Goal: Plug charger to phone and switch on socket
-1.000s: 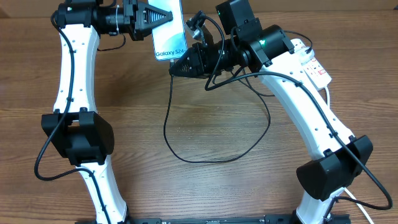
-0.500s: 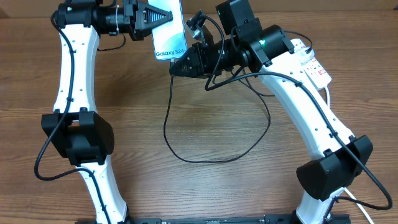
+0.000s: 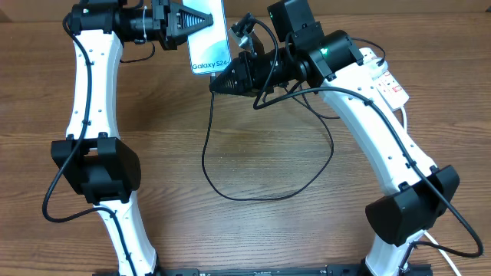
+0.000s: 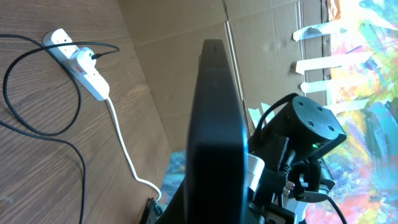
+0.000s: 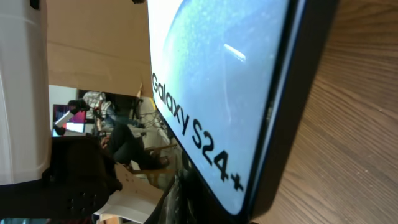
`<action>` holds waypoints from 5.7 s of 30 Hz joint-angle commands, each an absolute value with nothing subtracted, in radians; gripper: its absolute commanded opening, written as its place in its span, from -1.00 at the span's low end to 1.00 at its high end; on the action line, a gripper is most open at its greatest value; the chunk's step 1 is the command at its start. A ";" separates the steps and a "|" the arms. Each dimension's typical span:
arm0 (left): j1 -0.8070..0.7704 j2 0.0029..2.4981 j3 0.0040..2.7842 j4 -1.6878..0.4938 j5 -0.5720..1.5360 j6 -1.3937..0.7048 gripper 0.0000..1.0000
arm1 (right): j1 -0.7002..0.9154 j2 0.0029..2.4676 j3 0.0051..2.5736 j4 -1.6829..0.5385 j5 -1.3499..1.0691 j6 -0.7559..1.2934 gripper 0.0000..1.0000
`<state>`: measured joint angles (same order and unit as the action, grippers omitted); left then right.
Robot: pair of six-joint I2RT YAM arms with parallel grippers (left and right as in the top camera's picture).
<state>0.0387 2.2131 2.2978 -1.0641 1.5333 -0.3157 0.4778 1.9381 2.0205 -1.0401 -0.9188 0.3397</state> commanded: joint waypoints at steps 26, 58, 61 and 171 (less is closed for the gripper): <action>0.025 2.220 2.306 -1.057 1.583 -0.305 -0.92 | 0.413 1.993 2.020 -1.061 -1.132 0.268 -0.93; 0.003 2.220 2.306 -1.038 1.583 -0.315 -0.92 | 0.451 1.993 2.020 -1.119 -1.137 0.186 -0.93; 0.003 2.220 2.306 -1.039 1.583 -0.316 -0.92 | 0.451 1.993 2.020 -1.105 -1.133 0.186 -0.93; 0.149 2.220 2.306 -1.365 0.419 -0.247 -0.92 | 0.585 2.311 1.864 -1.135 0.052 1.003 0.03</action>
